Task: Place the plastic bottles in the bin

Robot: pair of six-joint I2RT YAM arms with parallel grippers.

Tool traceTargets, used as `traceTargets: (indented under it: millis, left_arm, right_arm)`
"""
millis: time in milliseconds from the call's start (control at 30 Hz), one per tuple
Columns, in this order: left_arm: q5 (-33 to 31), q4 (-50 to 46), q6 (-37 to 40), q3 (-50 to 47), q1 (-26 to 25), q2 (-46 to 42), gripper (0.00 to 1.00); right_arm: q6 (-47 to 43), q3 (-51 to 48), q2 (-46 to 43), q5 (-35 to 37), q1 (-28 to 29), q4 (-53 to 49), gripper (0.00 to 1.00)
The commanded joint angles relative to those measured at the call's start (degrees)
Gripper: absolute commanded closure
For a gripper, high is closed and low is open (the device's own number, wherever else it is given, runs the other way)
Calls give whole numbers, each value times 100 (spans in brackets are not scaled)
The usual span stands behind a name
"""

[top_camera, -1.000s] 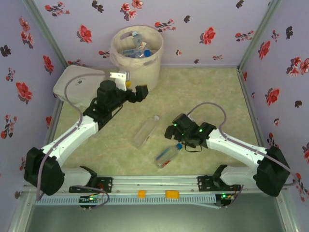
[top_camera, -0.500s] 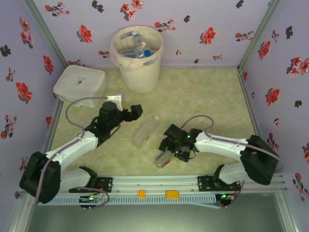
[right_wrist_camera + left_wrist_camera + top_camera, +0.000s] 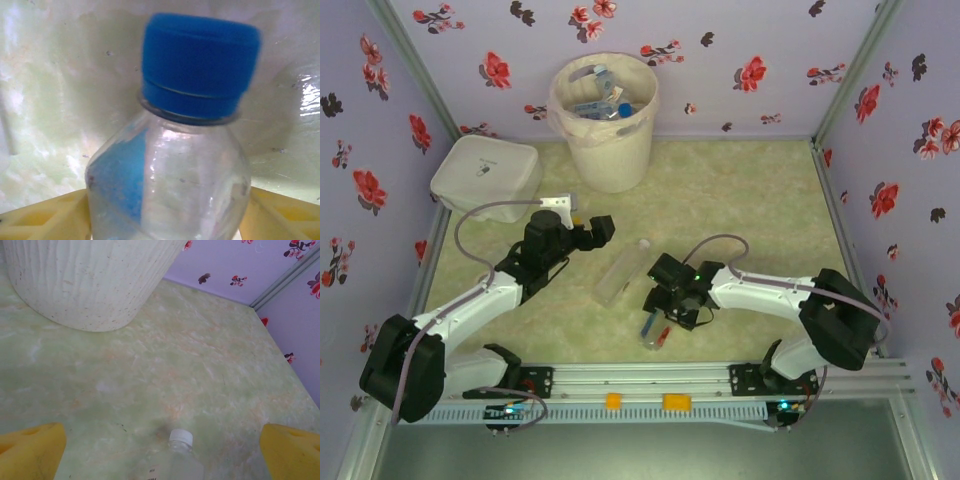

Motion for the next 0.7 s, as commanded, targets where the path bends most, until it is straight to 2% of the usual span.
traceTargets:
  millis: [0,100,267,400,667]
  left_arm:
    - [-217,117,-91,59,-24,-49,0]
    - [-397,84,-199,57,-28,-53,0]
    - [-589,75,-315,0,4,-127,0]
    - [-680,25,-337,-59,43,-226,0]
    - [-778,39,-560,-242,345,-273,0]
  right_arm:
    - [-165,189,60,244,46,-306,32]
    - [-337,350,153,390,47,-419,35]
    - [-362,282,359,272,47,-241,30]
    - [-419,266,437,261,46,-160,31]
    - [-812,468,350,430,-7,-368,53]
